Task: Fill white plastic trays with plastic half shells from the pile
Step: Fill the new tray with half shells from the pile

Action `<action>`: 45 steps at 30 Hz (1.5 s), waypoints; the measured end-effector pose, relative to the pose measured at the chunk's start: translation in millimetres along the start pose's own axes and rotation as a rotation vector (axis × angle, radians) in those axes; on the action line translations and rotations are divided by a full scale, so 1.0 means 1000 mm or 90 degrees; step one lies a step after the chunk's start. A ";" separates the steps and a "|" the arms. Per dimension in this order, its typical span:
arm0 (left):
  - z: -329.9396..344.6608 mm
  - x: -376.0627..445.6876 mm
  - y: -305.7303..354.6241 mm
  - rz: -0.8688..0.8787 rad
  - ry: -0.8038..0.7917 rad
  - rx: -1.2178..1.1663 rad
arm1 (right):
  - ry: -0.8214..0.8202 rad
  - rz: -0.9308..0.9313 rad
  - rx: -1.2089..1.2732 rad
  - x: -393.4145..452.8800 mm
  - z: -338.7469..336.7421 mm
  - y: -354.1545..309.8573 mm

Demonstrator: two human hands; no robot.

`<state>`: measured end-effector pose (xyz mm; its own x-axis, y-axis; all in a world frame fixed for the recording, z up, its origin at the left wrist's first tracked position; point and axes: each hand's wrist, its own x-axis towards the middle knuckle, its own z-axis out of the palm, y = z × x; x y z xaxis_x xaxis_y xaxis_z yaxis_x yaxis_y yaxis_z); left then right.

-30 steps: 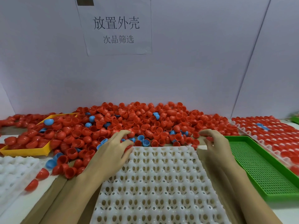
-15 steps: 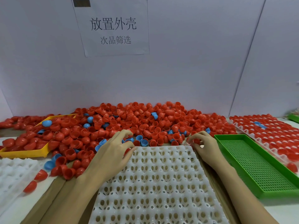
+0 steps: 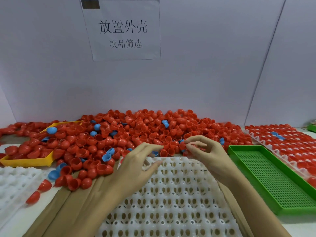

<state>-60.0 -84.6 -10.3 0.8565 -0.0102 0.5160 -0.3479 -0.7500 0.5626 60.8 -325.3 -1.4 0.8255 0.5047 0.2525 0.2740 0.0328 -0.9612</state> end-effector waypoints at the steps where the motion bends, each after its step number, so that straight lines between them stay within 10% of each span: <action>1: 0.003 -0.001 0.006 -0.009 -0.011 -0.066 | -0.060 0.026 0.054 -0.002 0.008 -0.004; 7: 0.015 -0.003 0.023 -0.048 0.017 -0.251 | -0.228 0.062 0.109 -0.010 0.036 -0.011; 22: 0.004 0.003 0.018 -0.239 -0.061 -0.431 | -0.191 0.063 -0.081 -0.016 0.046 -0.016; 31: -0.095 -0.001 -0.075 -0.247 0.494 0.016 | -0.130 0.111 -0.045 -0.011 0.044 -0.009; 38: -0.093 -0.010 -0.097 -0.253 0.262 0.232 | -0.134 0.099 -0.104 -0.015 0.048 -0.009; 45: -0.021 0.002 0.002 0.022 -0.047 -0.056 | -0.209 0.095 -0.085 -0.015 0.046 -0.008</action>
<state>-67.1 -72.7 5.1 0.8677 -0.0863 0.4895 -0.4074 -0.6879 0.6008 23.6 -293.0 -2.6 0.6645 0.7461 0.0416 0.2428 -0.1629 -0.9563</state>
